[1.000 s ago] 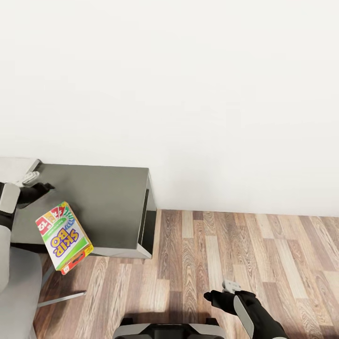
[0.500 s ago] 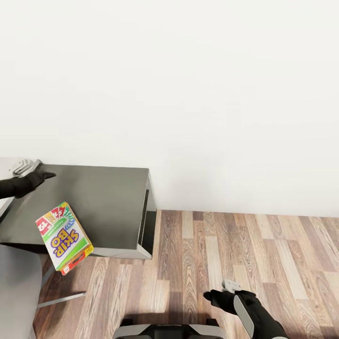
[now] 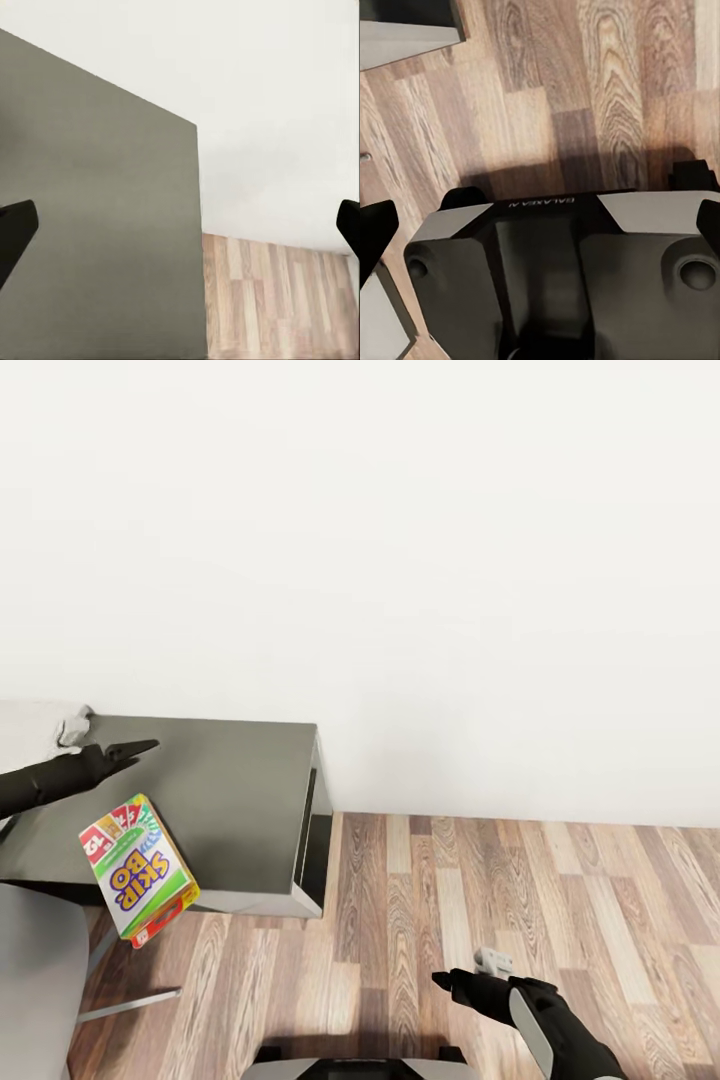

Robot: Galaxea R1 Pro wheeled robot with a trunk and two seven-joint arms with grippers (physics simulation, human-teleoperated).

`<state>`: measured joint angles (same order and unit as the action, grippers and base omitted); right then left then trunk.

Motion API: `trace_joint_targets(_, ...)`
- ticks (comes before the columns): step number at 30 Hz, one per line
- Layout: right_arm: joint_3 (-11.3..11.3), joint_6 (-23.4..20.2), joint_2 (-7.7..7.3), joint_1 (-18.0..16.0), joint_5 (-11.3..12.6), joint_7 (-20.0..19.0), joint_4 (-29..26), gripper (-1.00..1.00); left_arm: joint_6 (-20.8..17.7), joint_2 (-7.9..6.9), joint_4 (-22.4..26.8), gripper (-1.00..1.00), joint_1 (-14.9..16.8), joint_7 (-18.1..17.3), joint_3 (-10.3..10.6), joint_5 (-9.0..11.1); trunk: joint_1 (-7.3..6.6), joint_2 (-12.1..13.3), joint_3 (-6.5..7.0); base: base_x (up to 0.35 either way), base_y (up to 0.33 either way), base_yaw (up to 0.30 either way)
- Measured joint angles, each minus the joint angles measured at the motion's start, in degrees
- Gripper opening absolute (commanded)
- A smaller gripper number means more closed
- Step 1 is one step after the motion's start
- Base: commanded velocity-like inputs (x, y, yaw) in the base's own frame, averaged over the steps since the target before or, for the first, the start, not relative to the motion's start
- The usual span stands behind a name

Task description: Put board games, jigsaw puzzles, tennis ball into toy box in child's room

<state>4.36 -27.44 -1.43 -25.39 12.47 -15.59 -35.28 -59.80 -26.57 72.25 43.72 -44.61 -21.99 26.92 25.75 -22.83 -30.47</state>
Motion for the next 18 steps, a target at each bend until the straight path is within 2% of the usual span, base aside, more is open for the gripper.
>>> trace_joint_targets(3,0.01,0.1,-0.1,0.0,0.0,-0.29,0.02,1.0,-0.01,-0.04,0.69,1.0,-2.39,-8.09,1.07,-0.19,0.0,0.0,0.27,0.0,0.0,0.0)
trace_joint_targets(4,0.01,0.11,-0.13,0.0,0.0,-0.32,0.02,1.0,-0.01,-0.04,0.94,1.0,-2.85,-9.51,1.28,-0.22,0.0,0.0,0.37,0.0,0.0,0.0)
trace_joint_targets(7,0.07,0.14,-0.28,0.0,-0.01,-0.39,0.02,1.0,0.04,-0.04,3.56,1.0,-5.72,-17.48,3.61,-0.36,0.0,0.0,0.64,0.0,0.0,0.0)
trace_joint_targets(8,0.07,0.14,-0.31,0.0,-0.01,-0.4,0.02,1.0,0.06,-0.03,4.17,1.0,-6.3,-18.76,4.11,-0.38,0.0,0.0,0.74,0.0,0.0,0.0)
trace_joint_targets(10,0.08,0.15,-0.39,0.02,-0.01,-0.4,0.02,1.0,0.12,0.34,6.88,1.0,-8.77,-23.13,7.07,-0.36,0.0,0.0,0.92,0.0,0.0,0.0)
trace_joint_targets(11,0.06,0.15,-0.4,0.03,0.0,-0.41,0.02,1.0,0.14,0.44,7.4,1.0,-9.43,-24.04,8.25,-0.38,0.0,0.0,1.01,0.0,0.0,0.0)
trace_joint_targets(13,0.06,0.15,-0.42,0.04,-0.01,-0.41,0.02,1.0,0.18,1.07,8.57,1.0,-11.36,-26.31,13.71,-0.33,0.0,0.0,1.19,0.0,0.0,0.0)
trace_joint_targets(15,0.07,0.15,-0.43,0.04,-0.01,-0.42,0.02,1.0,0.2,2.92,9.06,1.0,-12.23,-27.29,18.82,-0.27,0.0,0.0,1.38,0.0,0.0,0.0)
trace_joint_targets(16,0.08,0.15,-0.44,0.04,-0.01,-0.42,0.02,1.0,0.2,4.46,9.18,1.0,-12.44,-27.51,20.55,-0.27,0.0,0.0,1.47,0.0,0.0,0.0)
trace_joint_targets(18,0.09,0.15,-0.44,0.05,-0.01,-0.42,0.02,1.0,0.19,7.99,9.31,1.0,-12.72,-27.74,22.73,-0.62,0.0,0.0,1.66,0.0,0.0,0.0)
